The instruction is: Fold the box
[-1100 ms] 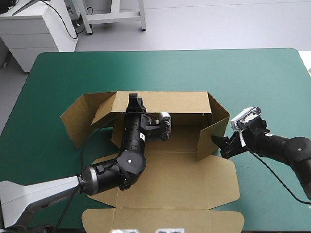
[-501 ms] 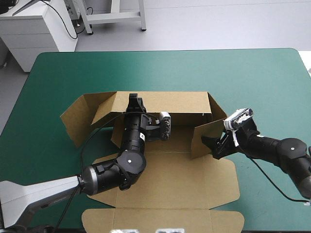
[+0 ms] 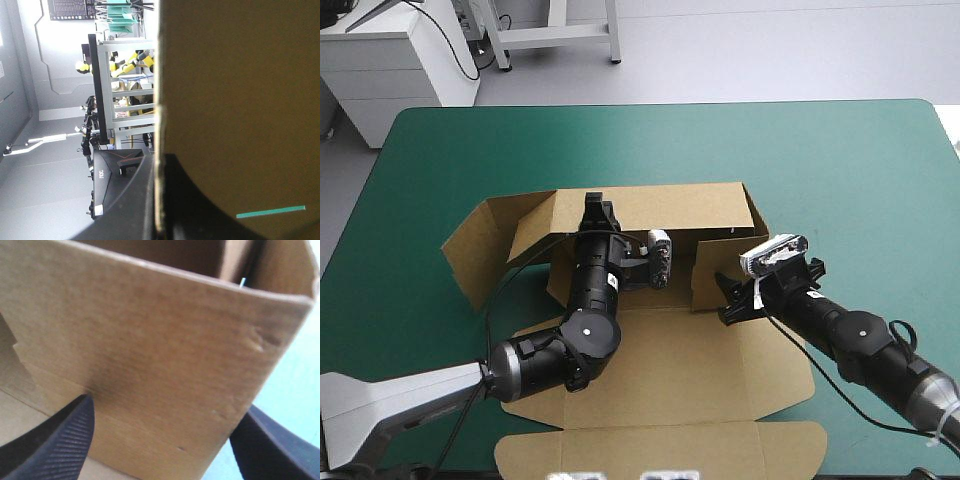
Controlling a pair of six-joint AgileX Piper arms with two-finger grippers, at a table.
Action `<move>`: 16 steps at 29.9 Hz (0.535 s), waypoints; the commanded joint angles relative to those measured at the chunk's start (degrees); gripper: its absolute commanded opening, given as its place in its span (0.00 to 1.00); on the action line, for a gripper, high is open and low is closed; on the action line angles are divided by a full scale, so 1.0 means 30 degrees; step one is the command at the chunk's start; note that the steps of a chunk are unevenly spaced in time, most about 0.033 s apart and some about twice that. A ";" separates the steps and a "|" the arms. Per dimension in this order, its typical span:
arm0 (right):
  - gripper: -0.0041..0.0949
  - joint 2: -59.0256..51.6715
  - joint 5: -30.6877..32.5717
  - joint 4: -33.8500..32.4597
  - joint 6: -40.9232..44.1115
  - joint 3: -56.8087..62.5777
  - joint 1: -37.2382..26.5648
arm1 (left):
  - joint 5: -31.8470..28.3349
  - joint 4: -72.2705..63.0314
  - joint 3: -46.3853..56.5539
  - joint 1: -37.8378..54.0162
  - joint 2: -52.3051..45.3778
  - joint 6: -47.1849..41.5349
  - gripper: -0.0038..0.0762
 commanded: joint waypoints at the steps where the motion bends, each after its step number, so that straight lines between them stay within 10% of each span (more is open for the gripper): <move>1: 0.72 -0.0304 -0.2427 0.0352 -0.0155 -0.0398 0.1107 | 0.0772 0.1374 -0.0464 -0.0090 -0.0789 -0.0269 0.04; 16: 0.72 0.1121 -0.4189 -0.0623 0.0753 -0.1848 0.1664 | 0.0351 0.1374 -0.0464 -0.0090 -0.0789 -0.0167 0.04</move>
